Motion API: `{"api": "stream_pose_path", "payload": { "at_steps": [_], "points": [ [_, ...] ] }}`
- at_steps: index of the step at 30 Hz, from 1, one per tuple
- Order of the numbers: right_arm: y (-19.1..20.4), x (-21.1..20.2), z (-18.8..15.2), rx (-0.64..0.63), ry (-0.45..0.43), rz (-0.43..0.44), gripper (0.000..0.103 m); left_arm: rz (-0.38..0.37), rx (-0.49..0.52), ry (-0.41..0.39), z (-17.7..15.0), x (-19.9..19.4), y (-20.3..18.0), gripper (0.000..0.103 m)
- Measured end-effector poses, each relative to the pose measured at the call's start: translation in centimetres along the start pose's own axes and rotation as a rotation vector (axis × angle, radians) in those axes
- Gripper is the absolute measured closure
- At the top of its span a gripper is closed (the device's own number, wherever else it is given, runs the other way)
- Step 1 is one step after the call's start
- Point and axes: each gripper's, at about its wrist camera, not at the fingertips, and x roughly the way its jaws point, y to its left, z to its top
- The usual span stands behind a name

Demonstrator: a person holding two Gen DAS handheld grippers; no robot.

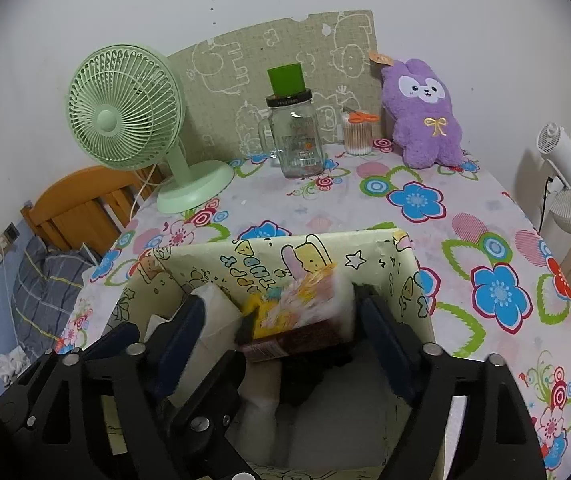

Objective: Organize soft objects
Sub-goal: 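Open the left tool releasing the pouch while the right tool drops the box in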

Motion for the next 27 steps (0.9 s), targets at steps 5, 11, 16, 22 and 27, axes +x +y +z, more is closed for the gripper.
{"api": "stream_pose_path", "payload": {
  "at_steps": [5,11,16,22,27],
  "points": [
    [0.0,-0.5,-0.1,-0.005,-0.005,0.001,0.009,-0.004,0.004,0.005,0.0,-0.2,-0.1,0.019],
    [-0.3,-1.5,-0.2,-0.003,-0.011,0.0,0.009,0.004,0.014,-0.009,-0.1,-1.1,-0.6,0.016],
    [-0.3,-3.0,-0.3,-0.014,-0.031,-0.007,0.009,0.002,0.013,-0.028,-0.2,-2.3,-1.0,0.015],
    [-0.4,-5.1,-0.6,-0.033,-0.06,-0.021,0.009,0.009,0.013,-0.057,-0.5,-3.9,-1.6,0.013],
    [-0.5,-6.7,-1.0,-0.043,-0.081,-0.026,0.009,0.011,0.015,-0.075,-0.9,-5.3,-2.1,0.012]
  ]
}}
